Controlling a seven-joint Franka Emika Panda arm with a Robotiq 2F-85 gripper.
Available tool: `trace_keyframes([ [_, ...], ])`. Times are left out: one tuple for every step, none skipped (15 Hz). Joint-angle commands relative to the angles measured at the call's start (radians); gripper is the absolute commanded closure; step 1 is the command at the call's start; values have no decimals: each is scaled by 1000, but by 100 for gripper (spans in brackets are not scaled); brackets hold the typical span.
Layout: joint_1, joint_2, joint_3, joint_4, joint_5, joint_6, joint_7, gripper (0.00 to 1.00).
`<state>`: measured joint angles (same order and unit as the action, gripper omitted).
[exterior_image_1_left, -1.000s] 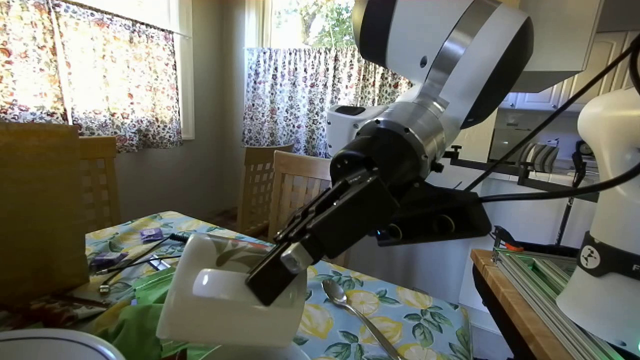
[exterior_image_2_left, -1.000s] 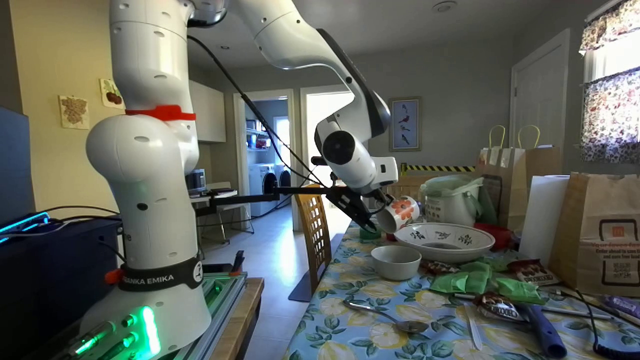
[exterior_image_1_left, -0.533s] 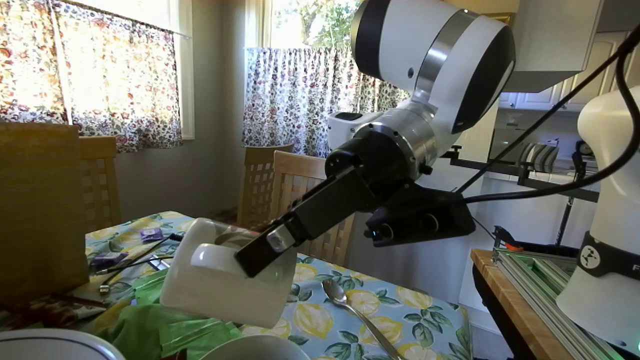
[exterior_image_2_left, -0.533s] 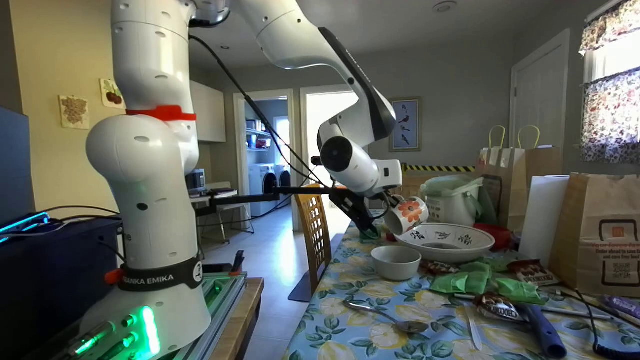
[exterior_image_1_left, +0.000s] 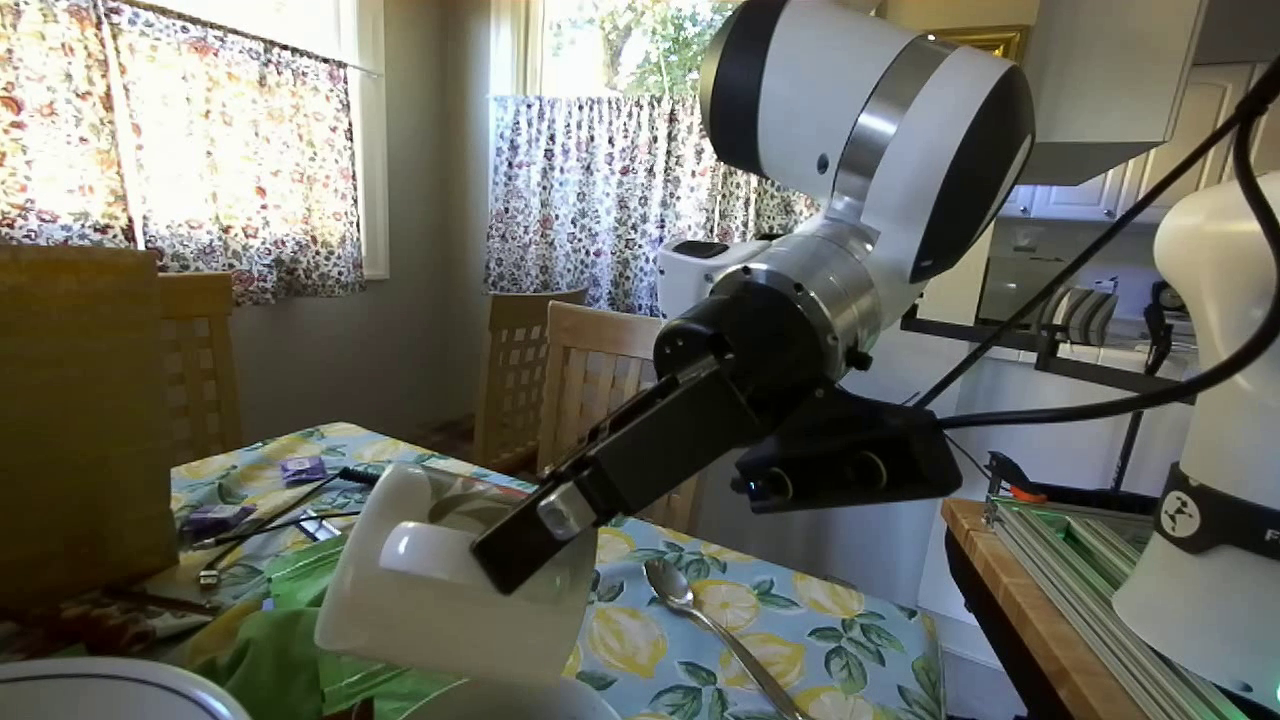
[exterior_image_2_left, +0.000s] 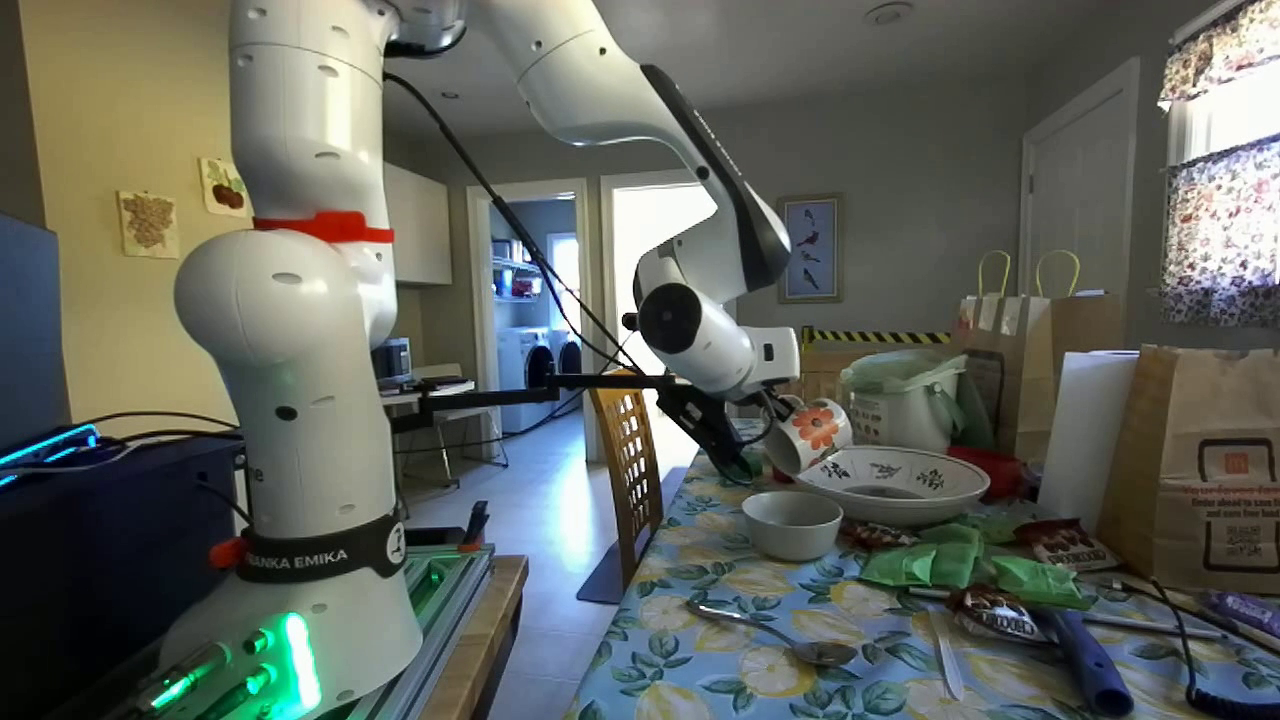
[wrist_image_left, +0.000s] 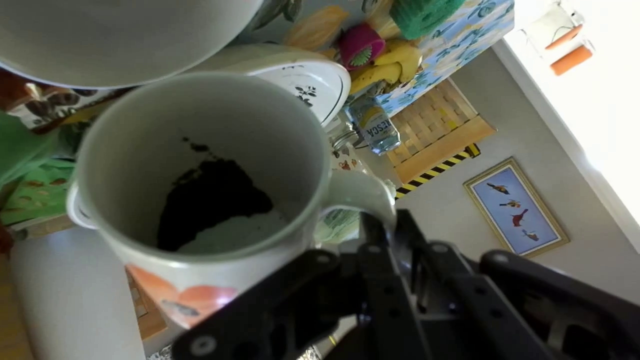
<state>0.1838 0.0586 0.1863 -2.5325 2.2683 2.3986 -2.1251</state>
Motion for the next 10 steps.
trace_keyframes([
  [19, -24, 0, -8, 31, -16, -63, 97],
  [25, -34, 2, -4, 33, -7, -69, 97],
  [25, -13, 1, -2, 41, -15, -51, 97],
  [26, -11, 1, -4, 53, -28, -50, 97],
  [41, -16, 8, 14, 1, 76, -65, 97],
  [35, -15, 3, 7, -5, 49, -49, 97],
  [28, -17, -3, -3, 55, -1, -55, 97],
  [42, -8, 6, 14, -4, 84, -56, 97],
  [32, -8, 1, 1, 1, 9, -31, 97],
  [39, -13, 4, 6, 22, 68, -64, 97],
])
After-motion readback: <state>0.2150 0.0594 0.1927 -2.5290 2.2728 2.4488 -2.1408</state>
